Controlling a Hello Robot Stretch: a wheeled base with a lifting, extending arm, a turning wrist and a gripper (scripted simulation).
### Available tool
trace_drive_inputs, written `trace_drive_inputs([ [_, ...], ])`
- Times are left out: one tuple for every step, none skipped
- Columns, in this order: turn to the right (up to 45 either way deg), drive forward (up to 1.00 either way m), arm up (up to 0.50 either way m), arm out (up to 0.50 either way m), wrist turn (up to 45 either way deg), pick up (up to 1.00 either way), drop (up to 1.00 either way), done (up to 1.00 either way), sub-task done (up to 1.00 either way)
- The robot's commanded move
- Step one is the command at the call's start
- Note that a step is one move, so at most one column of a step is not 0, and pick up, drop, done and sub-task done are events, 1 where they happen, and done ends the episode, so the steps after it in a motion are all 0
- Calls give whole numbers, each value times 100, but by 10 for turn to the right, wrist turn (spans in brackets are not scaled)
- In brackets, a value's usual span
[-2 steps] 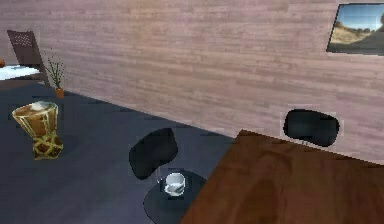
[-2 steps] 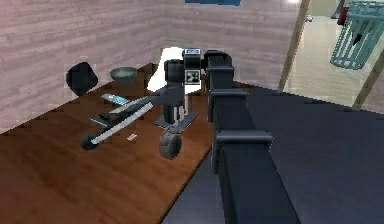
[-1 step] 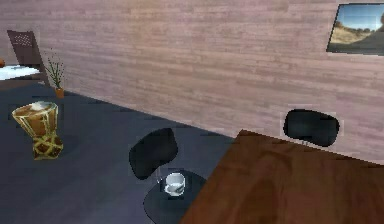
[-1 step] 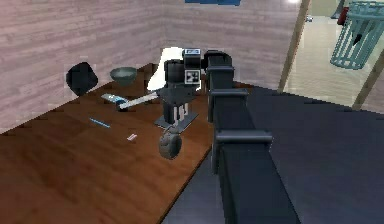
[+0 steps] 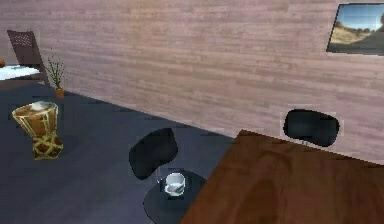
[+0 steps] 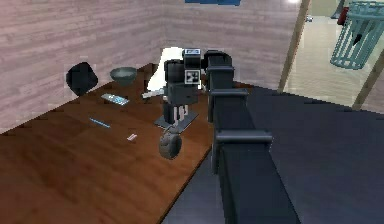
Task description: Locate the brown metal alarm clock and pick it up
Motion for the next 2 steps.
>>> trace_drive_inputs([
  [0, 0, -26, 0, 0, 0, 0, 0, 0],
  [0, 0, 0, 0, 0, 100, 0, 0, 0],
])
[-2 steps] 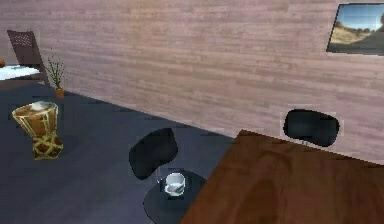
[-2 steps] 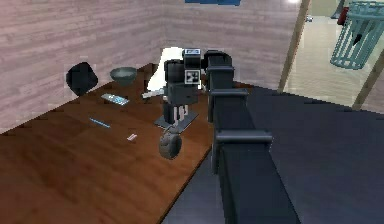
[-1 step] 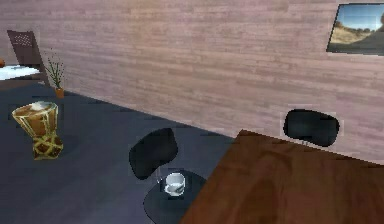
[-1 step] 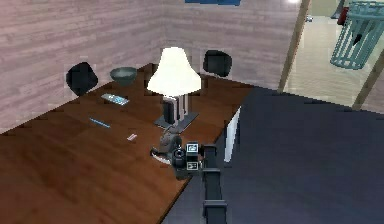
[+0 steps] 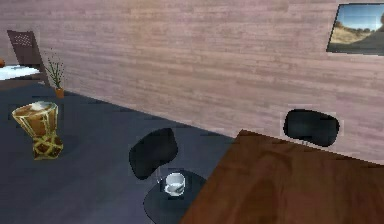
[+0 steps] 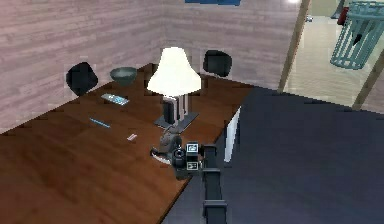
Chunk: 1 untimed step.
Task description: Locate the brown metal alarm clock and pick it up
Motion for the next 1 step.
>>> trace_drive_inputs([
  [0, 0, 10, 0, 0, 0, 0, 0, 0],
])
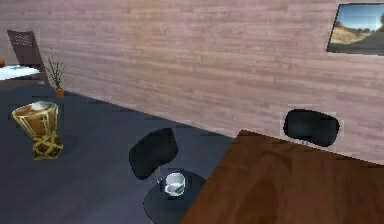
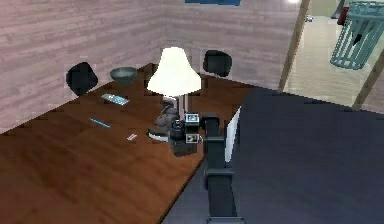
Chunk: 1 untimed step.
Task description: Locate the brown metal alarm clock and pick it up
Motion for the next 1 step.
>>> trace_drive_inputs([
  [0, 0, 0, 0, 0, 0, 0, 100, 0],
])
